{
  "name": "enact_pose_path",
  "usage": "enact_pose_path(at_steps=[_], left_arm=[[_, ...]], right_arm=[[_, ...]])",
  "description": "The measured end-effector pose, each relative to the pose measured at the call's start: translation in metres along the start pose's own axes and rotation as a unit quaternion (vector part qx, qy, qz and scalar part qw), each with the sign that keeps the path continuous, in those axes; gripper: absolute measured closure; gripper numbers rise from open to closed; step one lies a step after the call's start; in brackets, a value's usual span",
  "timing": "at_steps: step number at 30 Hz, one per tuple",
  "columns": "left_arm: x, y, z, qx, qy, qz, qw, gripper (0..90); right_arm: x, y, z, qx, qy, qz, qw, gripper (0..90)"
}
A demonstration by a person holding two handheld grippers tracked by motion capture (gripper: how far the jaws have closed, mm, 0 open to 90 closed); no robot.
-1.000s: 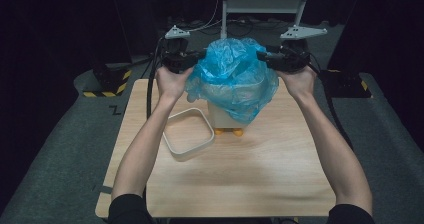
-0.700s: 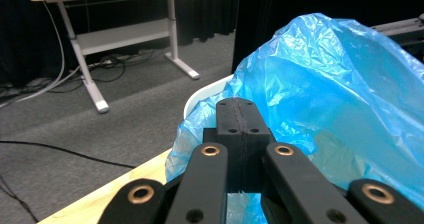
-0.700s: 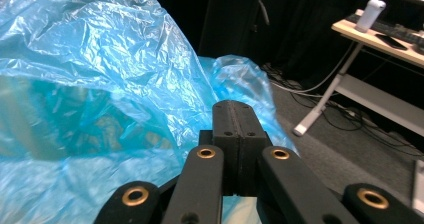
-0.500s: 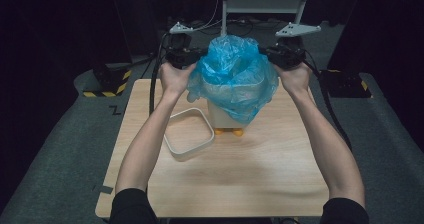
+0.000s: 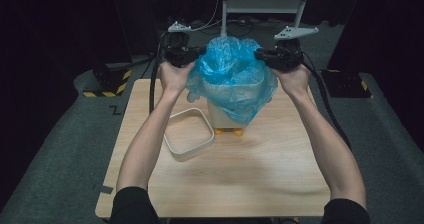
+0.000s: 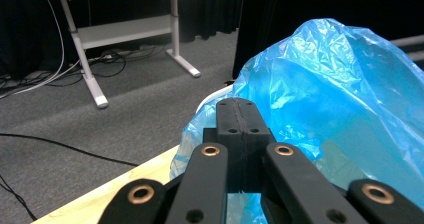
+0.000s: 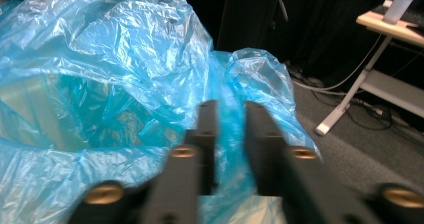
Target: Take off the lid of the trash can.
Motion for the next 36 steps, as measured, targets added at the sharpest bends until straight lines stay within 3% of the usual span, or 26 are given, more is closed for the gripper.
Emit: enact_pose_path(at_steps=[11,18,27,36], left_arm=[[0.003,-0.008,-0.007,0.006,0.011,0.0,0.9999,90.0],[0.002,-0.021,-0.018,0.022,0.028,-0.009,0.9993,90.0],[0.002,-0.03,-0.031,0.045,0.04,-0.016,0.9981,90.0],[-0.008,-0.052,-0.046,0.053,0.064,-0.042,0.9957,90.0]], right_arm=[[0.011,-0.001,0.011,-0.031,-0.003,0.01,0.9995,90.0],[0.005,-0.015,0.018,-0.04,-0.016,-0.012,0.999,90.0],[0.001,-0.031,0.027,-0.076,-0.001,-0.044,0.9962,90.0],[-0.005,-0.042,0.036,-0.076,-0.017,-0.058,0.9953,90.0]])
Point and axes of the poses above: each handheld gripper's, and its own axes: y roughly backward along the jaws, x roughly out of its top, z roughly to its right, the point moved 7 cm from there along -y, roughly forward along the jaws, and after that the axes turned 15 degrees about y, right-handed, at the moved point
